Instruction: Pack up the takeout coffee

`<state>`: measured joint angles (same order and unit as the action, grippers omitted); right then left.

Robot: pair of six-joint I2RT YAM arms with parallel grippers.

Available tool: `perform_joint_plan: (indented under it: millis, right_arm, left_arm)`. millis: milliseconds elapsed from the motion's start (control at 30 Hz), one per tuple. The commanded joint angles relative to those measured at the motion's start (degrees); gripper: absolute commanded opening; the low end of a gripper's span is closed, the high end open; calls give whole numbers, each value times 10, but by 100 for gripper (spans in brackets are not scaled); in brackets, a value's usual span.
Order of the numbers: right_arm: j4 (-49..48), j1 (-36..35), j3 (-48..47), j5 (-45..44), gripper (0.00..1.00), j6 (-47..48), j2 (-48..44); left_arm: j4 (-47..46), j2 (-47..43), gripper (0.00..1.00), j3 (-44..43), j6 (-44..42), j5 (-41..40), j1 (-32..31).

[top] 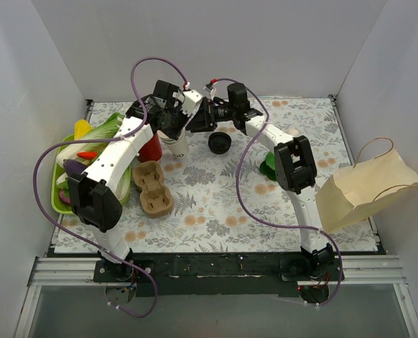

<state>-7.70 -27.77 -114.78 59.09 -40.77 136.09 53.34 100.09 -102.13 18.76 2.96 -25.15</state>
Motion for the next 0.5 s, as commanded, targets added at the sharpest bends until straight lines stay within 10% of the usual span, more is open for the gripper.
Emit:
perform_joint_plan:
  millis: [0,467]
  right_arm:
    - [-22,-4,-27,6,96,-7,14]
    - [-21,-11,-45,7,96,-6,30]
  left_arm:
    - [3,-1,0,-25,7,13,-3]
    - [12,12,0,-39,7,20,-5]
